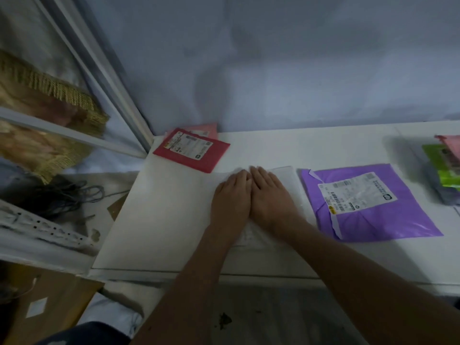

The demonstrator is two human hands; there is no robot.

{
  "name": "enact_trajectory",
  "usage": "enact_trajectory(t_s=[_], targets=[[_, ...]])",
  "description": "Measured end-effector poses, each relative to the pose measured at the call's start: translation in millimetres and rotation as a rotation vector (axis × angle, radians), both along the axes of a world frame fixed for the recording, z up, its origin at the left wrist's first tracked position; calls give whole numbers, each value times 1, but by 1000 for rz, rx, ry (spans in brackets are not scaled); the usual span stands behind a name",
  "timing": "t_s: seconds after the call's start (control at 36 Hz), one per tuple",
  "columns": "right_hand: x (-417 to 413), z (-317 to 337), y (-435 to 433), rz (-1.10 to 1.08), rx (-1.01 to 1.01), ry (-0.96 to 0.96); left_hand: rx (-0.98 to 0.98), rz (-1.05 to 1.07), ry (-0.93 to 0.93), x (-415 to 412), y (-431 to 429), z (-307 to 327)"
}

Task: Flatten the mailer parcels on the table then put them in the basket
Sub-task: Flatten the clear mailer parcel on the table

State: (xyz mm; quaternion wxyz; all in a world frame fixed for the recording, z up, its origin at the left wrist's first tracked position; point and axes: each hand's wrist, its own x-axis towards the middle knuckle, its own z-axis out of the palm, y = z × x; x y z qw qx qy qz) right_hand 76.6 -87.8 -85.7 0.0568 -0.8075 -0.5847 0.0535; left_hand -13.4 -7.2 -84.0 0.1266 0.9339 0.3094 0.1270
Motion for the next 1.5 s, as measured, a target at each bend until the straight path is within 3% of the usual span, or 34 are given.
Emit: enact_trajectory(t_s=[0.22, 0.53, 0.69, 0.83, 0.97, 1.08, 1.14, 1.31, 1.5], targets=[[5, -1, -3, 40, 7, -37, 62, 15, 148, -3, 2, -2], [16, -1, -13, -177, 65, 21, 93, 138, 269, -25, 9, 1], [24, 3, -27, -234, 42, 18, 60, 215, 231, -30, 9, 4], [24, 2, -27, -229, 26, 27, -104, 331, 224, -17, 2, 18], [24, 2, -29, -227, -1, 46, 10, 110, 169, 14, -35, 24], [26, 2, -32, -189, -57, -7, 143, -69, 244, 6, -56, 5], [27, 3, -34, -194, -56, -1, 112, -93, 249, -2, -58, -1], [25, 6, -30, -227, -20, 40, -3, -10, 242, -25, -44, 6], [23, 10, -28, -239, -23, 44, 33, 122, 230, -63, -19, 1]])
